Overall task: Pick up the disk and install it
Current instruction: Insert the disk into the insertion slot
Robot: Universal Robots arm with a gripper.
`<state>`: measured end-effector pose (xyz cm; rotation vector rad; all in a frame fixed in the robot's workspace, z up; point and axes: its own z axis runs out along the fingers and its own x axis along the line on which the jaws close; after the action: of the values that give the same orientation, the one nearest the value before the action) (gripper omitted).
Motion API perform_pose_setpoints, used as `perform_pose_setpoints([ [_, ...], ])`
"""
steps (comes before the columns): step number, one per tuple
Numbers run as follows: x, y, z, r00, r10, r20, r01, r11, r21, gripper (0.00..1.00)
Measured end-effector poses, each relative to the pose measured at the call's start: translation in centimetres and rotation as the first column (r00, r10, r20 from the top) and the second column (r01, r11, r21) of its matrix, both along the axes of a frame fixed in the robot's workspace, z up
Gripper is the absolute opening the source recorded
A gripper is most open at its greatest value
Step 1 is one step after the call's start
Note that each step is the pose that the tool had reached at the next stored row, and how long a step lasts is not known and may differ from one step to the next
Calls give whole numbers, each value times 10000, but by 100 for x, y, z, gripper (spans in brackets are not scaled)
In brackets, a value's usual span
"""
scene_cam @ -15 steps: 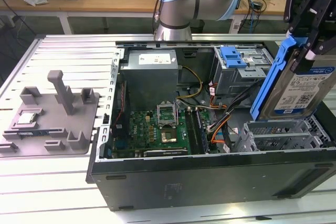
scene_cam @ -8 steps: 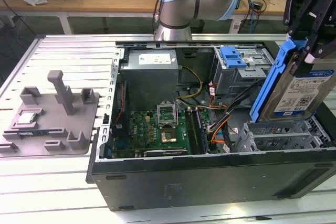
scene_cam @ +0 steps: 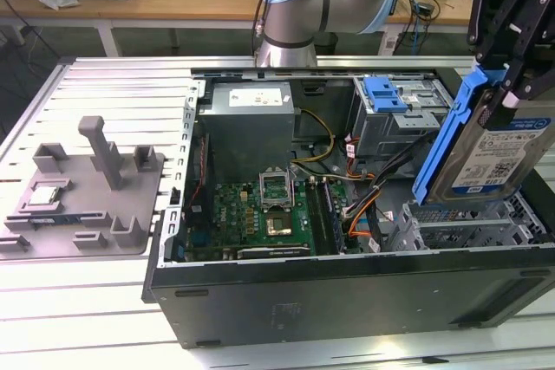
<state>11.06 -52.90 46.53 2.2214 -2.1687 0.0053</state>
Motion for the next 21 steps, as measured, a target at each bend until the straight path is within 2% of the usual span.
perform_pose_setpoints([
  [21, 7, -3, -91, 10000, -2, 0, 2, 10000, 69, 37],
])
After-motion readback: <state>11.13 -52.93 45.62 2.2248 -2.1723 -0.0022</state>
